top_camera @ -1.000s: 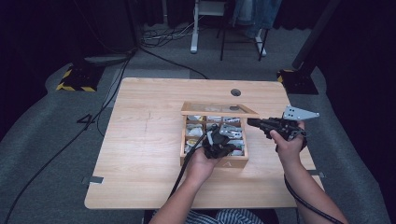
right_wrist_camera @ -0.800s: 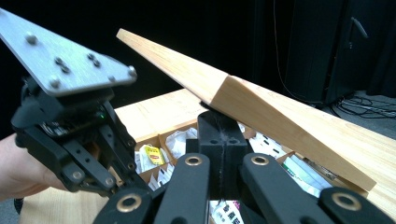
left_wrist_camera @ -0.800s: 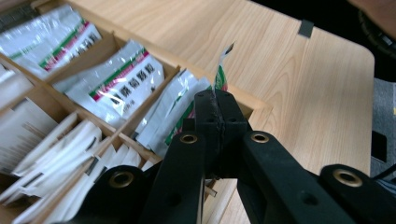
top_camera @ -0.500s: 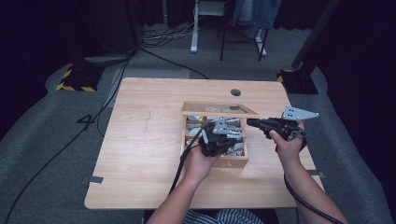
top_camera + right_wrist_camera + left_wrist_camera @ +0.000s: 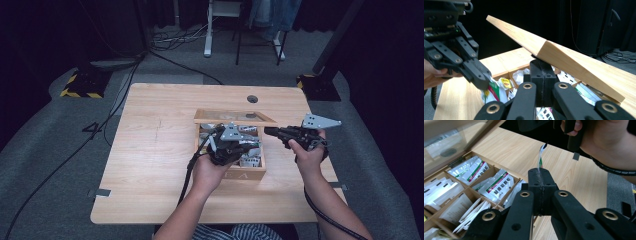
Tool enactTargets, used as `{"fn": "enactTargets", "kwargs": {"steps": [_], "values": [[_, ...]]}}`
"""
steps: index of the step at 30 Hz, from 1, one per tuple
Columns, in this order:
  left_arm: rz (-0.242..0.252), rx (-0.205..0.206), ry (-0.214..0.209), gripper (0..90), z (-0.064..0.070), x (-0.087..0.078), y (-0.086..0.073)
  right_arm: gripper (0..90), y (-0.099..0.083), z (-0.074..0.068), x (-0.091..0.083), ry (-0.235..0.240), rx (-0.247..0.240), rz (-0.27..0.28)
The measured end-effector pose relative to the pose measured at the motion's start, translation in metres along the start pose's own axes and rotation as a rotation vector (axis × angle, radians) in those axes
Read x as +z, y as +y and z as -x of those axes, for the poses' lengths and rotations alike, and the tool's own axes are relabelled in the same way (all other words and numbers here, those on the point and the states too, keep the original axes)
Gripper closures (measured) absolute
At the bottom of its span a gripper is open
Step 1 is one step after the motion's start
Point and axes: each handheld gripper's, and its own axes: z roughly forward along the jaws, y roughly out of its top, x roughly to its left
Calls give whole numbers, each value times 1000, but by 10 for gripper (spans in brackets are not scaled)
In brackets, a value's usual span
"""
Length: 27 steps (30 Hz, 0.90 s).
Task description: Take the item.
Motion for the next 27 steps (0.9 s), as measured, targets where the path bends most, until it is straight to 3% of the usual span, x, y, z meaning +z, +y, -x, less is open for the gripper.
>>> {"fn": "enactTargets", "kwargs": {"steps": [9,18,27], "values": [[10,0,21,897,1,-20,2,900,0,0,0,1,1,0],[1,-2,68,896,-3,-48,-4,900,0,0,0,-1,1,4],[19,-47,76,895,-12,-81,-15,900,0,0,0,0,6,5]]}}
